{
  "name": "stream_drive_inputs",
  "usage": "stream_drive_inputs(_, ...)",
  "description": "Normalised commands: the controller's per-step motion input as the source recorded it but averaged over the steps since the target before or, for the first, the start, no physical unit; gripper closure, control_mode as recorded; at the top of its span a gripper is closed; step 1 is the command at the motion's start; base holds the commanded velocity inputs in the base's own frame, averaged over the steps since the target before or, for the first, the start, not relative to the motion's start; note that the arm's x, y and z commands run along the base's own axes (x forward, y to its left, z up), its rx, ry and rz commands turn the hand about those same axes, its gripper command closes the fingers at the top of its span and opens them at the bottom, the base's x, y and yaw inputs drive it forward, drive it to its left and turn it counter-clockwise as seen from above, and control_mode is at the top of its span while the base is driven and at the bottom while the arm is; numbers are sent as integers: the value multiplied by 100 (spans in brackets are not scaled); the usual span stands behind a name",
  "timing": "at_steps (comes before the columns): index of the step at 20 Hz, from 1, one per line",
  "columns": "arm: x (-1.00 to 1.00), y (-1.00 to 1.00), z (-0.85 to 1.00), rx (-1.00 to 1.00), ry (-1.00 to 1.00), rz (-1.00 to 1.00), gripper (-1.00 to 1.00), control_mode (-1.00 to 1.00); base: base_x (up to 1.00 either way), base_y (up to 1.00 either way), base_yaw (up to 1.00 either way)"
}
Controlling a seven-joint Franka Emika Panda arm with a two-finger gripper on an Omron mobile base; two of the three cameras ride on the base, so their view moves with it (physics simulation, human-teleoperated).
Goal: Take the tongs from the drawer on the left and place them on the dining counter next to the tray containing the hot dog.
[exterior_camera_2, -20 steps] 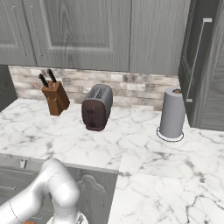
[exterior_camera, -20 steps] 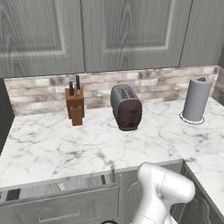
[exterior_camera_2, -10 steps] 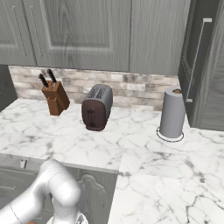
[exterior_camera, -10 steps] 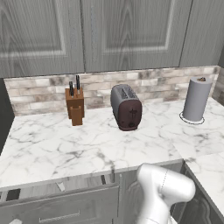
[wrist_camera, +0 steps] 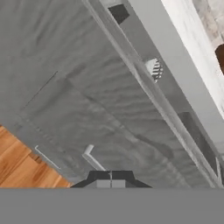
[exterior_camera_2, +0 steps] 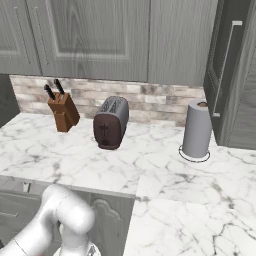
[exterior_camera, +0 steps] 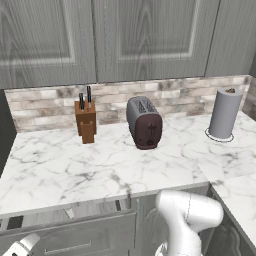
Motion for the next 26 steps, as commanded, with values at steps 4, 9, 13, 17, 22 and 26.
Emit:
stream_drive_inputs(4, 38, -44, 17, 18, 15, -1, 100, -100, 0, 0, 0)
stream_drive_inputs(9, 33, -18, 8, 11, 12, -2, 100, -100, 0, 0, 0)
stream_drive_inputs(13, 7, 0, 20, 18, 24, 0, 100, -100, 0, 0, 0)
stream_drive_inputs(17, 1, 0, 45, 22, 40, -1, 100, -100, 0, 0, 0)
stream_drive_inputs(22, 20, -1, 28, 18, 33, -2, 100, -100, 0, 0, 0)
stream_drive_inputs(26, 23, 0, 11, 1, 26, -1, 100, -100, 0, 0, 0)
